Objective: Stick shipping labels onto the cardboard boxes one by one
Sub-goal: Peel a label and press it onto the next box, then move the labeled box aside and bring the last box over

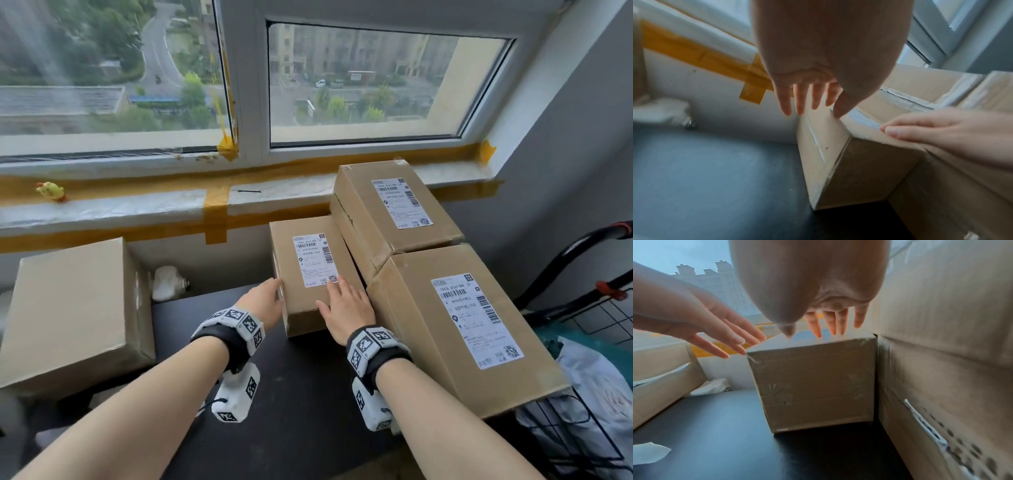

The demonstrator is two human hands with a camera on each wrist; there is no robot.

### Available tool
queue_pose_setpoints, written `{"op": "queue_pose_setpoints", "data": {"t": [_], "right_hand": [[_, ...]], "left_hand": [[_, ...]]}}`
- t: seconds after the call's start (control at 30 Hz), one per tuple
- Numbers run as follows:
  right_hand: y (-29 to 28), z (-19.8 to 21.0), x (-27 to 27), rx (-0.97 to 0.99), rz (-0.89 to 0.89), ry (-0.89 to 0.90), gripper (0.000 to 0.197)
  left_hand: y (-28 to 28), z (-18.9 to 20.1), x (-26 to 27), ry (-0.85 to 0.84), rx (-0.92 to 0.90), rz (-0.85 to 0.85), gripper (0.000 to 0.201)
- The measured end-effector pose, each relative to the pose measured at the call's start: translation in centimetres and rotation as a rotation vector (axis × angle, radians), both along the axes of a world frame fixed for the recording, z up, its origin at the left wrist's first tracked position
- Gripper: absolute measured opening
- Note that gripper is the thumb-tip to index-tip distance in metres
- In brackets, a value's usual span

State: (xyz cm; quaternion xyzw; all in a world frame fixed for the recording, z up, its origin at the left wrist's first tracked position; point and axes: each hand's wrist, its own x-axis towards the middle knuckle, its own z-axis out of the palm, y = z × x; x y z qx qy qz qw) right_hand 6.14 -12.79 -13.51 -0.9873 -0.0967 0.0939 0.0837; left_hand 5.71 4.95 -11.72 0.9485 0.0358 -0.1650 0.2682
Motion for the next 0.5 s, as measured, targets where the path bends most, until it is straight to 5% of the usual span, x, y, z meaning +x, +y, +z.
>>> {"op": "queue_pose_setpoints", "data": {"t": [0.2,0.5], "right_hand": [[3.3,3.0,-0.8,-0.063,0.079,-0.034,0.042],[16.0,5.4,-4.6,-0.109,0.351,-0.028,0.043]], "left_hand": [[4.8,1.2,-2.8,-0.133,0.449,-0.130,0.038],[18.1,3.7,-11.3,-0.124,0.608,0.083,0.031]]}}
